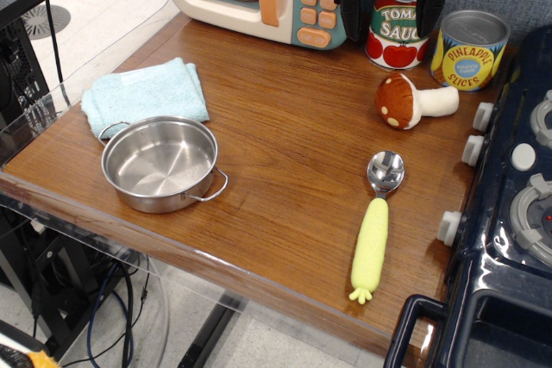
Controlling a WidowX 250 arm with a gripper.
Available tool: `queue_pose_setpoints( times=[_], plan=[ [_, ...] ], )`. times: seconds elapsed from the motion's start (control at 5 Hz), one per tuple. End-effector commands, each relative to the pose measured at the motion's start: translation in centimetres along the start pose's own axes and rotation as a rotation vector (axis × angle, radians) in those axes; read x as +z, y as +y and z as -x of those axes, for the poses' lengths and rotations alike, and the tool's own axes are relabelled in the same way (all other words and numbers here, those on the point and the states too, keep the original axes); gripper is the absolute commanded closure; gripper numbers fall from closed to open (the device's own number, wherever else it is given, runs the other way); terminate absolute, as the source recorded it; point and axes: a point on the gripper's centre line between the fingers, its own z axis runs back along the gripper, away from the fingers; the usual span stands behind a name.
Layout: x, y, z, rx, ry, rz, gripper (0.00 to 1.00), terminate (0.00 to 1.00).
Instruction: Move the blue cloth between the pot and spoon
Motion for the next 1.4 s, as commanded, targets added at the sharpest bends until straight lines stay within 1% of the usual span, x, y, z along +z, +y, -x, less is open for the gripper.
queue_pose_setpoints(
  times=[0.0, 0.2, 0.4, 0.8, 1.0, 1.2],
  plan=[
    [0.0, 0.0, 0.0, 0.000, 0.000, 0.000, 0.00, 0.00],
    [0.4, 2.0, -0.4, 0.005, 0.031, 0.022, 0.00, 0.00],
    [1.5, 4.5, -0.8, 0.058, 0.012, 0.043, 0.00, 0.00],
    [1.9, 12.6, -1.2, 0.267, -0.041, 0.036, 0.00, 0.00],
    [1.8, 16.8, -1.2, 0.389, -0.092, 0.038, 0.00, 0.00],
    [0.8, 20.7, -1.4, 0.473, -0.135, -0.033, 0.00, 0.00]
  ],
)
